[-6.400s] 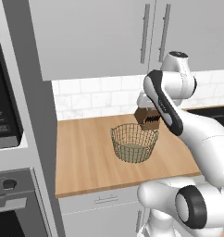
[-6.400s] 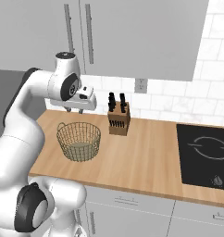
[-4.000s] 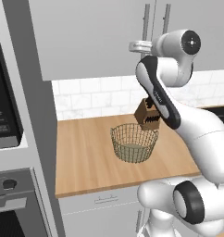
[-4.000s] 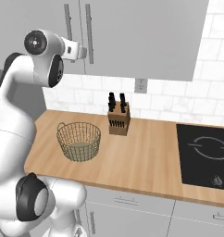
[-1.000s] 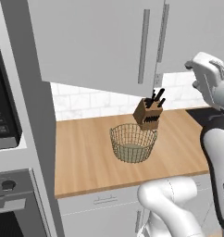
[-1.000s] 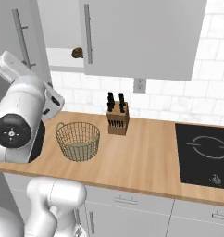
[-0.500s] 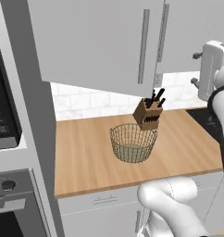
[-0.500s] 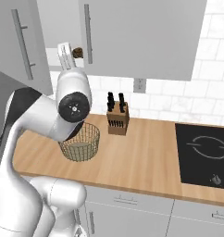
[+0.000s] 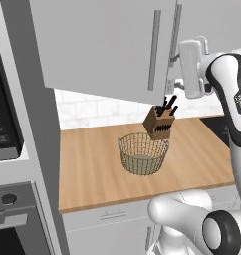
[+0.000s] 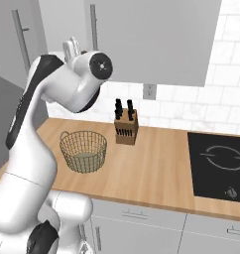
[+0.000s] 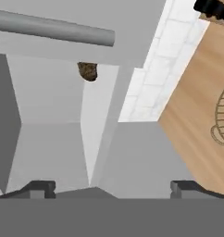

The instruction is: Open the cabinet, pick up the bread from the cabinet and place it in the basket. Then move the basket to the dining counter.

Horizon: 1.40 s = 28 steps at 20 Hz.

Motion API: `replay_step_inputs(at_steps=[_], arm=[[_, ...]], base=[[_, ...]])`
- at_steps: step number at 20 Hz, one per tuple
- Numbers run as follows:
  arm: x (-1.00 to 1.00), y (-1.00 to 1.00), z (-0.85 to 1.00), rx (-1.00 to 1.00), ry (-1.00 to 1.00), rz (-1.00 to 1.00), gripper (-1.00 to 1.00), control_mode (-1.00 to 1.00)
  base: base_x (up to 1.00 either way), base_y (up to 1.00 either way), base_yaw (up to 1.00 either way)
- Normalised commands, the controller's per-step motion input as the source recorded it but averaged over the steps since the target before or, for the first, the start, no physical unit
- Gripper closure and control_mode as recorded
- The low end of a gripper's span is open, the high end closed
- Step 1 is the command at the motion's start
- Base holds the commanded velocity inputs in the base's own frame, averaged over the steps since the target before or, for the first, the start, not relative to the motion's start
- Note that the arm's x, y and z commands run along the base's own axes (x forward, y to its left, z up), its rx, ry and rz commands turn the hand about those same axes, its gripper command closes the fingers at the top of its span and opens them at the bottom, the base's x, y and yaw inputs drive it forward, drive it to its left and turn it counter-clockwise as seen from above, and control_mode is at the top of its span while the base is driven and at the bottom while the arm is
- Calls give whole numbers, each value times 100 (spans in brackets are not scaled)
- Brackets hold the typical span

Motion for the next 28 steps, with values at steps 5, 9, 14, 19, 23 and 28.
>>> replay_step_inputs(at_steps=[5, 9, 14, 19, 23, 28], arm=[[-33, 85, -8, -5, 2, 40, -100, -100], [-97, 98, -10, -13, -8, 34, -100, -100], [-93, 100, -8, -20, -16, 28, -100, -100], [-18, 100, -14, -22, -12, 12, -100, -100], [1, 83, -21, -14, 0, 3, -100, -100], [14, 21, -24, -2, 8, 0, -100, -100]], base=[[0, 0, 0], [0, 0, 0], [0, 0, 0], [0, 0, 0], [0, 0, 0], [0, 0, 0]])
